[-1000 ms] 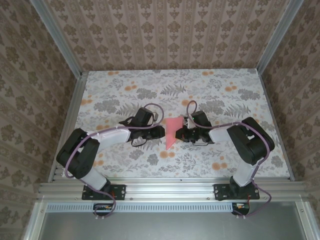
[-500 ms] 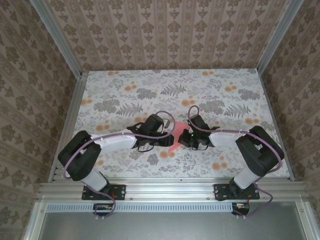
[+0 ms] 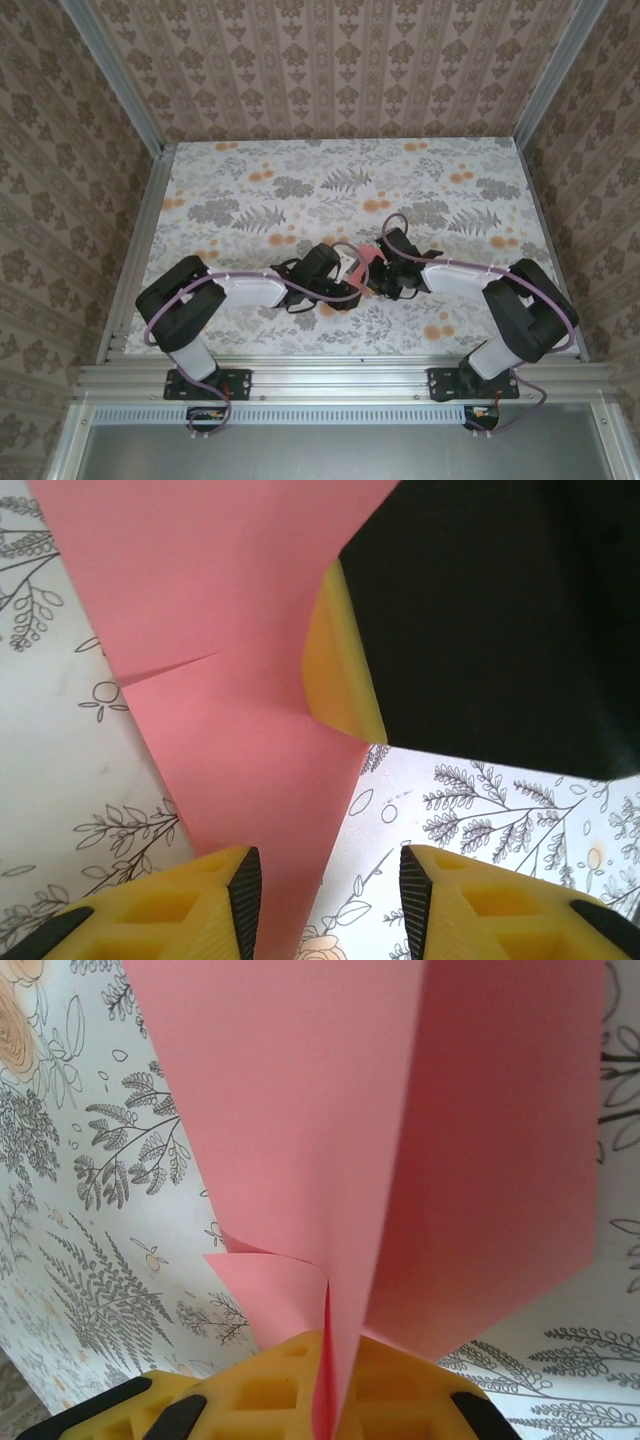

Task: Fold a paper plane with a square sheet of paper (pick it up from the middle)
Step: Fourth fold the wing at the center of the table.

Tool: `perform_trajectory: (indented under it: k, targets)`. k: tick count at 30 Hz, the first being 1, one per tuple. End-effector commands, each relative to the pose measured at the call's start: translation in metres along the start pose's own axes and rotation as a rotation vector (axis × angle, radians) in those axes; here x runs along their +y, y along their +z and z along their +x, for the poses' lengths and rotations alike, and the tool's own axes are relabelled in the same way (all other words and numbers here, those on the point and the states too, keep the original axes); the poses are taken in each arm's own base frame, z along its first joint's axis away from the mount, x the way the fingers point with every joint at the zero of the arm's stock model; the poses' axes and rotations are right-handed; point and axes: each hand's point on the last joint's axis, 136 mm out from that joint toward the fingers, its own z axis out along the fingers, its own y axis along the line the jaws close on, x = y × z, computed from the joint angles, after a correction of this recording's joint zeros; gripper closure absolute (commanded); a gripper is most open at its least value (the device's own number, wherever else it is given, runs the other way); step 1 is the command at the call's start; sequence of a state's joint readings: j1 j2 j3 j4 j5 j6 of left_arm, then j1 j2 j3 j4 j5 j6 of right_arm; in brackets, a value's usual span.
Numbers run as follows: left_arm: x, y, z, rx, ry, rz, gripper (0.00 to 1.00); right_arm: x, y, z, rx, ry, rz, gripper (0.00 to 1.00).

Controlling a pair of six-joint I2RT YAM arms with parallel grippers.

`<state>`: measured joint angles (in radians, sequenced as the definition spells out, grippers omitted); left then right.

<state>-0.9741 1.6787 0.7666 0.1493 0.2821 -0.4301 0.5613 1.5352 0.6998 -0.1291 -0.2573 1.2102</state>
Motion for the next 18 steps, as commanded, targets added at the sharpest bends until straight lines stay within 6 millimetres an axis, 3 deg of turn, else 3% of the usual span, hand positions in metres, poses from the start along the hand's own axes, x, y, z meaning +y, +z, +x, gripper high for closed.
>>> perform_trajectory:
  k: [1, 18]
  targets:
    - [0.0, 0.003, -0.007, -0.04, 0.092, -0.005, 0.54, -0.004, -0.008, 0.001, -0.015, 0.072, 0.028, 0.94]
    - [0.007, 0.012, 0.006, -0.043, 0.175, -0.096, 0.63, 0.001, -0.008, 0.005, 0.007, 0.164, -0.013, 0.94]
